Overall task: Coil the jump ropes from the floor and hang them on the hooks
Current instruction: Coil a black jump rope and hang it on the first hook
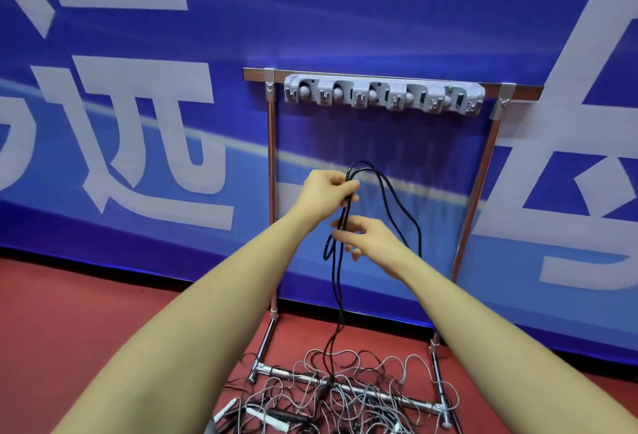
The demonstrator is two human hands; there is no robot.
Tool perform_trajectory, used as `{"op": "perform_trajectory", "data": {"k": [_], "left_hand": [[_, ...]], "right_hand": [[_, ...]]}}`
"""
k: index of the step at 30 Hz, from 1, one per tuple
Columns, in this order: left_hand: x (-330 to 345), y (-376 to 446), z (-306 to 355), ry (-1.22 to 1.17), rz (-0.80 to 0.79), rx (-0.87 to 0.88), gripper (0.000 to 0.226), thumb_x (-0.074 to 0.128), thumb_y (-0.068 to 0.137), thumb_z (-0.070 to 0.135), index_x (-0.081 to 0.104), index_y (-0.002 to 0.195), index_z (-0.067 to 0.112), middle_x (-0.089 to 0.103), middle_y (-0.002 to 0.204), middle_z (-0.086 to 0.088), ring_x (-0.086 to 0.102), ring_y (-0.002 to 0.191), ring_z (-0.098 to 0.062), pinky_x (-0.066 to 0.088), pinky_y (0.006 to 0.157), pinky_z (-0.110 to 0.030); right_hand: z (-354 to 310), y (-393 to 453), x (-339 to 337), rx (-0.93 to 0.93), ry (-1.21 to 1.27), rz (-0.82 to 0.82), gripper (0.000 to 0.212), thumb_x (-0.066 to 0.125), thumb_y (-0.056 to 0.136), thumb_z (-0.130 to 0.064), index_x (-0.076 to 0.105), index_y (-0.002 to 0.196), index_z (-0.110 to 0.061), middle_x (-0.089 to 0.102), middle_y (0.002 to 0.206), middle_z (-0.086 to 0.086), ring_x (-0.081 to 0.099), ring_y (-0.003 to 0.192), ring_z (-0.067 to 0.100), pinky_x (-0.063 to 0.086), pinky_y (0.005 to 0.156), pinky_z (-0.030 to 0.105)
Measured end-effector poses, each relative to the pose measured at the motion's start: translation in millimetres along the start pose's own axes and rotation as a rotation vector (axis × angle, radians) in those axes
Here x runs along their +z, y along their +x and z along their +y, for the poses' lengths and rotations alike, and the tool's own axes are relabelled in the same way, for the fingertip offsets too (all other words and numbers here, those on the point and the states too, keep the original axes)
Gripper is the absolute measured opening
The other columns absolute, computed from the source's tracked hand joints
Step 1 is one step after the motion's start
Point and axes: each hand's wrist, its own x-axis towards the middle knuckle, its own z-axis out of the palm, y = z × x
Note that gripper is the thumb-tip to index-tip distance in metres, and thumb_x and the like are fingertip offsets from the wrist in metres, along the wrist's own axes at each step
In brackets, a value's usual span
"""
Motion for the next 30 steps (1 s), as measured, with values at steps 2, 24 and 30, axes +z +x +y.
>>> {"op": "perform_trajectory", "data": {"k": [2, 24, 30], "left_hand": [[0, -1, 7, -0.057, -0.001, 0.013, 0.025, 0.060, 0.090, 0.014, 0.065, 0.081, -0.009, 0.068, 0.070, -0.004, 0.045, 0.046, -0.001, 0.042, 0.053, -0.019], [4, -13, -31, 0.477, -0.234, 0.433, 0.030, 0.049, 0.090, 0.003, 0.057, 0.115, 0.018, 0.053, 0.100, 0.000, 0.054, 0.083, -0.018, 0.047, 0.079, -0.033], [11, -6, -33, 0.587, -0.135, 0.317, 0.021, 0.052, 0.094, 0.019, 0.068, 0.091, 0.005, 0.057, 0.093, -0.002, 0.057, 0.083, -0.024, 0.048, 0.075, -0.036]], "right_hand": [[-3, 3, 6, -0.039, 0.044, 0.105, 0.008, 0.063, 0.090, -0.014, 0.065, 0.085, -0.007, 0.064, 0.073, 0.004, 0.056, 0.058, 0.014, 0.047, 0.056, 0.026], [-10, 16, -31, 0.031, 0.196, 0.522, 0.022, 0.062, 0.092, -0.015, 0.065, 0.073, -0.003, 0.059, 0.063, 0.008, 0.058, 0.051, 0.013, 0.045, 0.045, 0.019], [-16, 16, -46, 0.026, 0.427, 0.572, 0.022, 0.059, 0.094, -0.016, 0.062, 0.073, -0.008, 0.061, 0.070, 0.007, 0.056, 0.044, 0.002, 0.046, 0.044, 0.015]]}}
